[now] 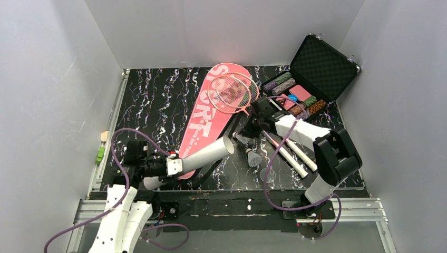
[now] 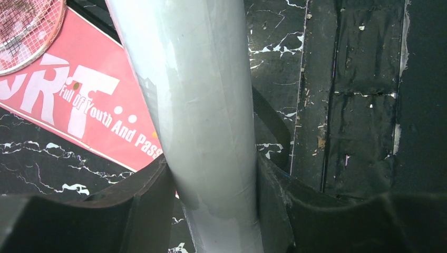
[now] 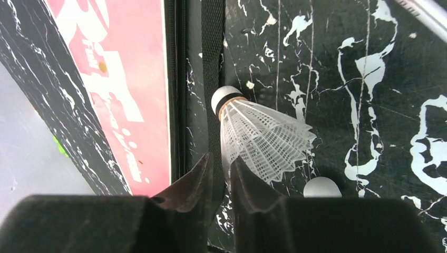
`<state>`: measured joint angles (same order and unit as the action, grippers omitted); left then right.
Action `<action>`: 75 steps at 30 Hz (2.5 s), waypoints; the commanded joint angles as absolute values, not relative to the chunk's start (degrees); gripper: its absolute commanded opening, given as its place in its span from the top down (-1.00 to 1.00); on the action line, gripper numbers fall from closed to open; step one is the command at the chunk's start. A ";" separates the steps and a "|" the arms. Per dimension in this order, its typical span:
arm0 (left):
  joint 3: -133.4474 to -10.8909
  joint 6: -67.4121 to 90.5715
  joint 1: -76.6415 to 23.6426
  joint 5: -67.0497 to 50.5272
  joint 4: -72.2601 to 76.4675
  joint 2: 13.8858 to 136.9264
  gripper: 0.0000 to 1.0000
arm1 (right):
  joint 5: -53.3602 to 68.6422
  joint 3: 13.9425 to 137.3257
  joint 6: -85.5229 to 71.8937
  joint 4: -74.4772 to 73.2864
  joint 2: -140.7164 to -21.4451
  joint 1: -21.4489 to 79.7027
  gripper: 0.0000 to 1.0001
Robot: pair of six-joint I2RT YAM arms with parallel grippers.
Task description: Pack up the badminton gear
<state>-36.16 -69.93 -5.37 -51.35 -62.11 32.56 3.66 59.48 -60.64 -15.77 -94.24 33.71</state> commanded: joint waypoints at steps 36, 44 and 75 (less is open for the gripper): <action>-37.70 -71.08 -5.10 -52.36 -59.48 34.17 1.00 | 17.79 74.00 -38.13 -43.37 -56.27 44.88 0.97; -38.12 -72.41 -5.10 -53.81 -60.29 34.26 1.00 | 20.39 75.23 -37.78 -40.58 -60.28 46.68 0.97; -37.93 -75.43 -5.10 -55.37 -63.35 33.79 0.99 | 22.88 73.75 -37.15 -36.40 -60.28 43.12 -0.13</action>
